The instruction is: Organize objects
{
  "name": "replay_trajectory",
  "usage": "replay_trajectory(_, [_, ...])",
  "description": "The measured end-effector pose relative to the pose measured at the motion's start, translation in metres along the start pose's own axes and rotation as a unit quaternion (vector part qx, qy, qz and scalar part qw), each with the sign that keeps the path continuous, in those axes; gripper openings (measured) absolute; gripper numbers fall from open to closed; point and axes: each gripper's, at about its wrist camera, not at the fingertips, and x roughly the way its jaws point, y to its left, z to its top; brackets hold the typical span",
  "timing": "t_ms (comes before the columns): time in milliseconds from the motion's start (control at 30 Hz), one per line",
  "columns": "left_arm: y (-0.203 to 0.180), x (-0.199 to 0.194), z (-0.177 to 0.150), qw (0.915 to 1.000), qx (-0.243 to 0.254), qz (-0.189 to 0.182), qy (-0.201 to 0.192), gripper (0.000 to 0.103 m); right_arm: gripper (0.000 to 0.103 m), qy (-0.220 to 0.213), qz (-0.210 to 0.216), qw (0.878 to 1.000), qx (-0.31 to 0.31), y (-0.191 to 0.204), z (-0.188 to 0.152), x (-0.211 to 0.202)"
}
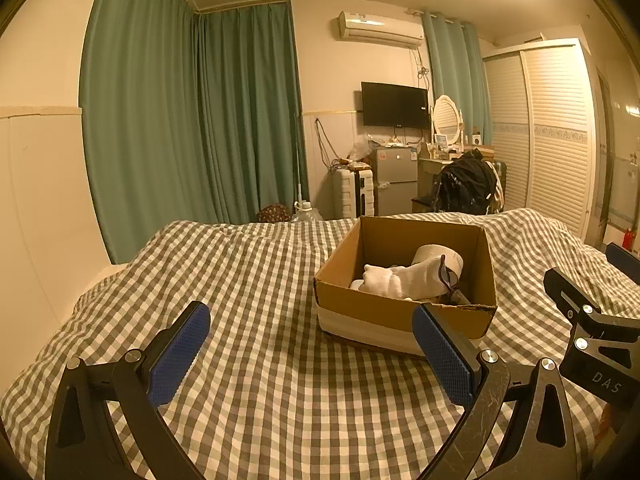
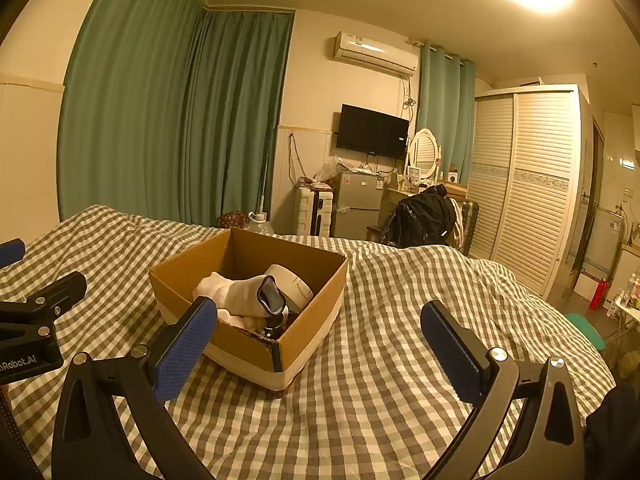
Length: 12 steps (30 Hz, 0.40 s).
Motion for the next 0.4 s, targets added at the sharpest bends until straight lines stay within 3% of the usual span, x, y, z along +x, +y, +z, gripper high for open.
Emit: replay_trajectory(400, [0.0004,0.0001,-0.0022,1.0,0.002,0.003,-0.001,0.103,0.102,0.003,0.001,1.0,-0.001,-0.0014,0.0002,0.0003])
